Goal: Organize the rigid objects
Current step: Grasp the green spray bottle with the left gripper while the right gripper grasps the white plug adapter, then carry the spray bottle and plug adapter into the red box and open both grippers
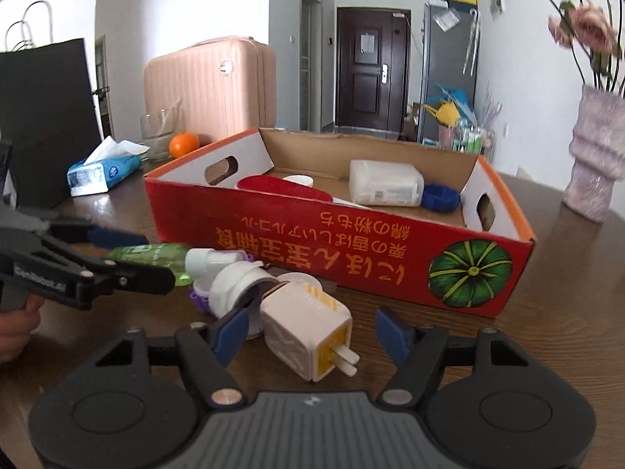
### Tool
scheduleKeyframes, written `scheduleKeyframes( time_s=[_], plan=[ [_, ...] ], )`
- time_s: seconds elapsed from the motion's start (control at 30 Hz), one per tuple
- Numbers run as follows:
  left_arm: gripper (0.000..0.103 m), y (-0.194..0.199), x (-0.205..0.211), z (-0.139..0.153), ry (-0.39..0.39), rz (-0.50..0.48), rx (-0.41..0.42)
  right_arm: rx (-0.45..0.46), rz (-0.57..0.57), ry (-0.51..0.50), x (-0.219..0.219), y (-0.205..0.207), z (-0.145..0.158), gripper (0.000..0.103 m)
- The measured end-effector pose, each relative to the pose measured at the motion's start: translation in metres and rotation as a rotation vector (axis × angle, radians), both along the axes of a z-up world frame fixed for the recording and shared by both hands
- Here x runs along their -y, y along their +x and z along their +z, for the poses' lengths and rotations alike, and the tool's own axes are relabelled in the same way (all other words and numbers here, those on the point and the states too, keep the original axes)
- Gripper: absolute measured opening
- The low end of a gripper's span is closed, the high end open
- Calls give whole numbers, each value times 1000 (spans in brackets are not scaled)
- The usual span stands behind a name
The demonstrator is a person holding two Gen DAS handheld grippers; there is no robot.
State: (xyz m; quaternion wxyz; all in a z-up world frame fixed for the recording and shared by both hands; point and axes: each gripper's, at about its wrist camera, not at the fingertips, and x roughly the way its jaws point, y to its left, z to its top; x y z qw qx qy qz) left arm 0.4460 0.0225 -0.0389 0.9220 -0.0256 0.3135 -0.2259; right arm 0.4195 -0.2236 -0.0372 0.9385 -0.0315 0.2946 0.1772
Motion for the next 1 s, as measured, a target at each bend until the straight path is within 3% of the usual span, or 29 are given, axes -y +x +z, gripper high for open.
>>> scheduleKeyframes(
  time_s=[0.03, 0.07, 0.13, 0.23, 0.3, 0.37, 0.43, 0.5, 0.57, 0.67, 0.8, 0.87, 0.93, 0.97, 1.0],
  plan=[
    [65, 0, -3, 0, -16, 2, -8, -2, -9, 14, 0, 3, -1, 69],
    [59, 0, -4, 0, -25, 2, -15, -11, -16, 31, 1, 5, -2, 61],
    [56, -2, -5, 1, -33, -3, -18, -31, -26, 68, 2, 7, -3, 48],
    [47, -19, 0, 3, -24, 14, -23, -36, -40, 66, 3, 0, -2, 48],
    [34, -43, 4, 4, -14, 38, -4, -39, -54, 52, 6, -13, -2, 48],
    [31, -75, 3, 1, -40, 79, 21, -27, -59, 30, 7, -34, -2, 48],
    [31, -103, -2, 0, -70, 135, 4, -12, -56, -10, 8, -59, -2, 47],
    [31, -128, -1, 2, -48, 178, 9, -1, -54, -41, 8, -81, -3, 44],
    [32, -145, 2, 6, -17, 209, 10, -6, -51, -39, 11, -97, -3, 32],
    [45, -148, 8, 9, 19, 213, 11, -15, -53, -20, 10, -106, -6, 31],
    [52, -135, 24, 7, 106, 245, -6, -12, -52, -21, 9, -112, -8, 34],
    [67, -134, 32, 3, 139, 243, 5, -2, -54, 7, 12, -114, -7, 34],
    [65, -133, 40, -1, 174, 259, 16, 5, -74, 40, 14, -109, -6, 34],
    [55, -132, 42, -2, 173, 257, 21, 16, -79, 50, 14, -106, -6, 39],
    [35, -131, 42, -2, 173, 274, 20, -3, -80, 55, 12, -101, -6, 42]
  ],
)
